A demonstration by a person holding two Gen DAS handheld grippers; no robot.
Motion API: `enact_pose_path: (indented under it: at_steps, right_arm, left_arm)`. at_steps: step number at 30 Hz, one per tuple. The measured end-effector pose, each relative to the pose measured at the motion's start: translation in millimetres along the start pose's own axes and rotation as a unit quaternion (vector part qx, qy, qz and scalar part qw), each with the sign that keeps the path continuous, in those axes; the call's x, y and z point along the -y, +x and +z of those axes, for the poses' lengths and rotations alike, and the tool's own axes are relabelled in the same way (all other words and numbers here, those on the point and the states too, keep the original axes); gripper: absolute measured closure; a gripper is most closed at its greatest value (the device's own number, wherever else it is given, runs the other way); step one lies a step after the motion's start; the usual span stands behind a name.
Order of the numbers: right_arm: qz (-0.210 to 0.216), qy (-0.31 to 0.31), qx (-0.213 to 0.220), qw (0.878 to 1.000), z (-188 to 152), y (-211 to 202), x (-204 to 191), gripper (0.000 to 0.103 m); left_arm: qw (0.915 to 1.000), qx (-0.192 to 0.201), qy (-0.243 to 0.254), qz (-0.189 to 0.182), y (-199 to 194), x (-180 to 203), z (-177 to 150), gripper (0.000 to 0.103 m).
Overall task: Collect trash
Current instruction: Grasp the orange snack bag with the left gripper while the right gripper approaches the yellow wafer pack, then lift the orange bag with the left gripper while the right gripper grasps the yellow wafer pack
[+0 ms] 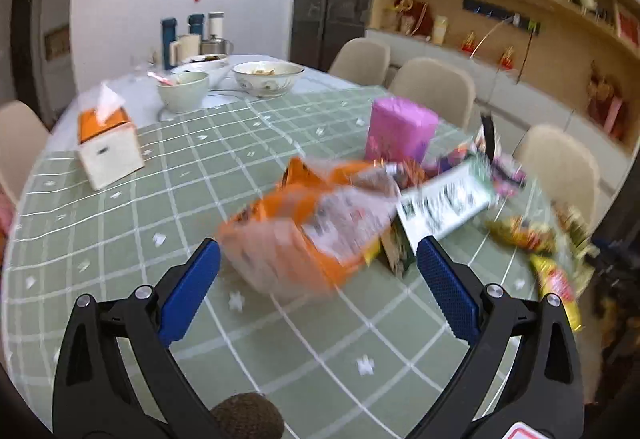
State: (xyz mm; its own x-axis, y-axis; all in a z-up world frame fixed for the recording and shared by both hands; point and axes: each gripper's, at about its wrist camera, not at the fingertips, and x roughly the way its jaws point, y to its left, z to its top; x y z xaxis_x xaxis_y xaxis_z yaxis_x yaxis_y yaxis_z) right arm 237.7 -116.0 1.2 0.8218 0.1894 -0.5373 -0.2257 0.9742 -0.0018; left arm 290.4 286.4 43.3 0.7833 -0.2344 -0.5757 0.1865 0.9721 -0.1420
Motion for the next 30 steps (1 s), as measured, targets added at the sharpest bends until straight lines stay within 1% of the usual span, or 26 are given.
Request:
enact_pose_path:
  at_steps: [2, 4, 5, 6, 8, 11, 13, 14, 15, 17, 18, 20, 21, 23, 25, 27, 30]
  right_arm:
    - [0.006, -0.001, -0.008, 1.0, 5, 7, 2, 0.048]
    - [0.006, -0.003, -0.011, 1.0, 9, 12, 4, 0.048]
    - [0.005, -0.003, -0.011, 1.0, 10, 14, 4, 0.048]
    - [0.004, -0.003, -0.011, 1.0, 12, 16, 4, 0.048]
    - [0.006, -0.002, -0.012, 1.0, 14, 19, 4, 0.048]
    - [0.01, -0.001, -0.02, 1.0, 15, 23, 2, 0.048]
    - [0.012, -0.003, -0.024, 1.0, 13, 23, -1, 0.048]
    - [0.015, -0.003, -0.026, 1.0, 11, 22, -4, 0.048]
    - [0.017, -0.003, -0.028, 0.999, 10, 22, -6, 0.048]
    - [0.022, -0.001, -0.035, 0.999, 7, 22, -10, 0.048]
    - [0.026, 0.0, -0.038, 0.999, 6, 23, -11, 0.048]
    - [0.034, 0.004, -0.049, 0.998, 4, 24, -15, 0.048]
    - [0.039, 0.005, -0.055, 0.998, 3, 24, -17, 0.048]
    - [0.045, 0.004, -0.068, 0.997, 0, 26, -24, 0.048]
    - [0.048, 0.007, -0.08, 0.996, -4, 27, -26, 0.048]
    - [0.053, 0.019, -0.091, 0.994, -6, 30, -27, 0.048]
    - [0.066, 0.043, -0.107, 0.991, -9, 36, -26, 0.048]
  left_arm:
    - [0.9995, -0.003, -0.02, -0.025, 9, -17, 16, 0.009]
    - [0.9978, -0.014, -0.053, -0.036, 23, -34, 27, 0.009]
    - [0.9968, -0.024, -0.067, -0.037, 31, -38, 30, 0.011]
    - [0.9951, -0.042, -0.082, -0.037, 45, -44, 31, 0.016]
    - [0.9929, -0.077, -0.086, -0.029, 66, -47, 29, 0.021]
    - [0.9883, -0.125, -0.088, -0.007, 92, -43, 18, 0.023]
    - [0.985, -0.142, -0.098, 0.005, 97, -40, 12, 0.024]
    - [0.9831, -0.15, -0.104, 0.007, 98, -38, 8, 0.026]
    - [0.982, -0.156, -0.106, 0.004, 98, -35, 3, 0.033]
    - [0.9838, -0.15, -0.097, 0.018, 92, -28, -2, 0.042]
    - [0.9849, -0.143, -0.096, 0.019, 87, -23, -5, 0.054]
    - [0.9858, -0.136, -0.099, 0.003, 75, -15, -10, 0.063]
    - [0.9858, -0.131, -0.105, -0.004, 66, -13, -10, 0.069]
    - [0.9869, -0.119, -0.109, -0.012, 51, -6, -13, 0.075]
    - [0.9904, -0.098, -0.097, -0.007, 33, 5, -14, 0.076]
    - [0.994, -0.075, -0.079, 0.0, 16, 15, -14, 0.083]
    - [0.9964, -0.051, -0.068, 0.0, -5, 24, -12, 0.085]
